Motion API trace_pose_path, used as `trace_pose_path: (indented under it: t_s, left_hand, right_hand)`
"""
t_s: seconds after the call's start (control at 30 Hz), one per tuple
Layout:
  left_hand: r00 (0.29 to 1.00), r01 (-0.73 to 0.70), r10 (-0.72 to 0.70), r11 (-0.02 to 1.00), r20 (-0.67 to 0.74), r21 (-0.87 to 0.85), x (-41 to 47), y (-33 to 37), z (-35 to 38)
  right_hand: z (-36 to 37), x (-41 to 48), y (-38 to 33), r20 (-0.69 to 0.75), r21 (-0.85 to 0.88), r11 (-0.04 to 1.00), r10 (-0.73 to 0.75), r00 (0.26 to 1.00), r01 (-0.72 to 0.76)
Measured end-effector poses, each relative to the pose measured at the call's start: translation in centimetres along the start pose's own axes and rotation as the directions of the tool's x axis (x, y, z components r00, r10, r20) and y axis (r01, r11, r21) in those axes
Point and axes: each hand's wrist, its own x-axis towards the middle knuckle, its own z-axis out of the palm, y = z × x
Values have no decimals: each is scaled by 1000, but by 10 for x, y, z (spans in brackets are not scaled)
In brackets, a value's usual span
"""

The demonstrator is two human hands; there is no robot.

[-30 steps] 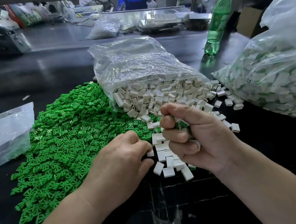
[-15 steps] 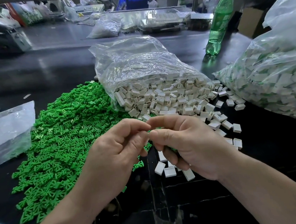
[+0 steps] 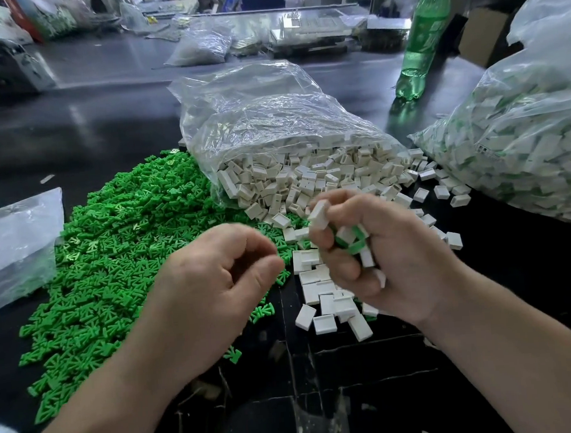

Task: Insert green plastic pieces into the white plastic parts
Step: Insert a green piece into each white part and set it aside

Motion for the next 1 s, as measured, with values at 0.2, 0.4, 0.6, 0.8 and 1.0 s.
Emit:
trace_pose_path:
  t_s: [0.2, 0.4, 0.6, 0.8, 1.0]
  left_hand:
    - [949, -103, -27, 914, 313, 392, -4, -6, -2]
    - [966, -60, -54, 903, 251, 424, -3, -4, 3]
    - [994, 95, -105, 966, 31, 241, 2, -5, 7]
    - [936, 325, -347, 804, 50, -497, 3, -3, 5]
    - [885, 398, -423, 467, 195, -790, 6, 2, 13]
  right_hand:
    - [-8, 2, -4, 88, 286, 957, 16, 996, -41]
    - [-7, 1, -4, 108, 323, 943, 48, 993, -80]
    - [-5, 1, -1, 12, 163, 984, 69, 998, -70]
    - [2, -1, 6, -90, -89, 990, 97, 991, -105]
    - [6, -2, 11, -108, -188, 979, 58, 992, -78]
